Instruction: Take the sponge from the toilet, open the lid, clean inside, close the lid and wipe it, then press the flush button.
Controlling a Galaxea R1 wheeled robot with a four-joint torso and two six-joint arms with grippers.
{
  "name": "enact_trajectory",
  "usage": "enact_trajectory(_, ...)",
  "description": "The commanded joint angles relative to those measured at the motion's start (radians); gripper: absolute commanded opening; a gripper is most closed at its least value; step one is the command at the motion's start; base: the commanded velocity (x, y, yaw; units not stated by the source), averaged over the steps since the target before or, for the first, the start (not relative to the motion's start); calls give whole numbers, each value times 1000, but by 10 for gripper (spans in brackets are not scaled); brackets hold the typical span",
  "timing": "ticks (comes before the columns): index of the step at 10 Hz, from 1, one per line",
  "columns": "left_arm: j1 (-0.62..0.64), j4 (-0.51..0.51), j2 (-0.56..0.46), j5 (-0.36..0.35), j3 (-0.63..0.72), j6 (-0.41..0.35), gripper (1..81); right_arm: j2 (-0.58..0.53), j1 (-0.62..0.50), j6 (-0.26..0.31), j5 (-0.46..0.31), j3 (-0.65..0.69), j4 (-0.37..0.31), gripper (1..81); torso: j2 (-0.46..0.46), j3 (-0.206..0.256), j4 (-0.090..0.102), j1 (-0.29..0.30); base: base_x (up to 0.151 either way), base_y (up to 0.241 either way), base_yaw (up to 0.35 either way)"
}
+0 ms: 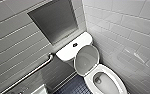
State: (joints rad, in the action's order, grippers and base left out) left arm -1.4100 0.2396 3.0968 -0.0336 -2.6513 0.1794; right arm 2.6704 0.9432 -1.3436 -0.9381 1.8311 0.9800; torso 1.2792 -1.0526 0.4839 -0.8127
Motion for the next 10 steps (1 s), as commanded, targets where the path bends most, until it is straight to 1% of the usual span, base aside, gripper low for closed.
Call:
enact_trajectory(1,-11,3,-22,78,-4,-8,811,28,42,100,130,105,-15,10,0,0,0,0,0,0,0)
enact_trajectory(2,-11,4,-22,78,-4,-8,811,25,76,141,193,161,-17,10,0,0,0,0,0,0,0)
enact_trajectory(3,-11,4,-24,78,-4,-8,811,18,117,185,280,204,-18,10,0,0,0,0,0,0,0)
enact_trajectory(4,-11,4,-24,80,-6,-8,811,15,151,216,346,233,-18,10,0,0,0,0,0,0,0)
enact_trajectory(5,-11,4,-25,80,-4,-8,811,15,191,260,440,281,-20,10,0,0,0,0,0,0,0)
enact_trajectory(7,-11,4,-26,81,-4,-8,811,8,253,274,548,333,-14,10,0,0,0,0,0,0,0)
enact_trajectory(8,-11,4,-26,83,-6,-8,811,7,274,288,559,341,-14,10,0,0,0,0,0,0,0)
enact_trajectory(9,-11,4,-27,86,-7,-8,811,4,289,288,559,335,-21,10,0,0,0,0,0,0,0)
enact_trajectory(10,-11,3,-30,87,-7,-6,811,-1,312,290,564,342,-58,10,1,0,0,0,0,0,0)
